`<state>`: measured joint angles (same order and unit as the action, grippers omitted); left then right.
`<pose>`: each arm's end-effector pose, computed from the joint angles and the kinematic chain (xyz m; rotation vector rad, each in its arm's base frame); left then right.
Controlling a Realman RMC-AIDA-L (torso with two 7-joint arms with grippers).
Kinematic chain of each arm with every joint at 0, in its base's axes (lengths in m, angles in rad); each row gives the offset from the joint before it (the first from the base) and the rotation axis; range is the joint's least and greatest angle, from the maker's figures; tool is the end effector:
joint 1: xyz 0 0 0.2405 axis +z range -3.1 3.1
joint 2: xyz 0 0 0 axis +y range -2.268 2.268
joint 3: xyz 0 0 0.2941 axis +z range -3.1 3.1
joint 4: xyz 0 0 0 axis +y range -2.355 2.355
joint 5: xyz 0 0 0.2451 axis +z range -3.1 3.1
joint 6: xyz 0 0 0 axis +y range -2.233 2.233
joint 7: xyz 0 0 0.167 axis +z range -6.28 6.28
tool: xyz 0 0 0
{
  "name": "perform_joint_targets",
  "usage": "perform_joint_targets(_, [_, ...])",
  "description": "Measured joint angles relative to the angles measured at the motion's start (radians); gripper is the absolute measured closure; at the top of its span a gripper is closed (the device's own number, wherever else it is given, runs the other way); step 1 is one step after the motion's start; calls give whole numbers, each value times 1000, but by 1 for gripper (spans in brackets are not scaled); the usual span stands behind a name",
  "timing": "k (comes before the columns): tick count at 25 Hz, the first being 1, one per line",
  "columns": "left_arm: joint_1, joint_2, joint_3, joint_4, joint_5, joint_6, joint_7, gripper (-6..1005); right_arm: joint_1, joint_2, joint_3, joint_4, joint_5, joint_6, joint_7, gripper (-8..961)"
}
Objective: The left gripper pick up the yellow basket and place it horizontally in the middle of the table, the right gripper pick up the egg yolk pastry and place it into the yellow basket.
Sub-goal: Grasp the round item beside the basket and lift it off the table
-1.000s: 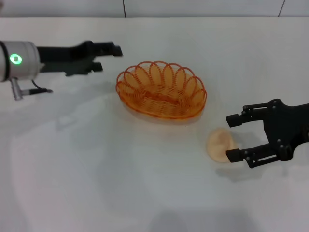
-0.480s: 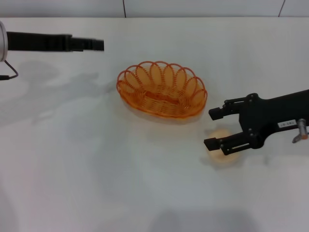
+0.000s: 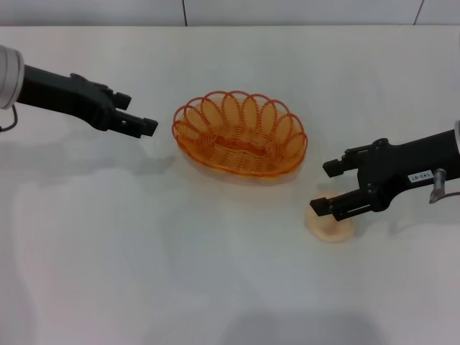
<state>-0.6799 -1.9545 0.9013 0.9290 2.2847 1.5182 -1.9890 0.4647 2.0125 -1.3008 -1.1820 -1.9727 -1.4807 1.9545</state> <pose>-0.2637 0.4529 0.0285 -2.7229 -0.8498 -0.0642 0.2201 0.3889 -0.0344 -2.9511 0.5772 0.2030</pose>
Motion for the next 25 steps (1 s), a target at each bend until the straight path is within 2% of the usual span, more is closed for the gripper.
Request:
perform_joint_targets(6, [1,-13,2,36,-3,48,24,167,6,1,-1,-16,-77,5,53,162])
perform_joint_targets(15, [1,-27,1,37,-5,52,25,167,15,2,-50,-1,-152,65,109,168])
perform_joint_targets(25, [-1,-29,0,37,-5,48,20,168,12,3,-94,3,-156,84,122,174])
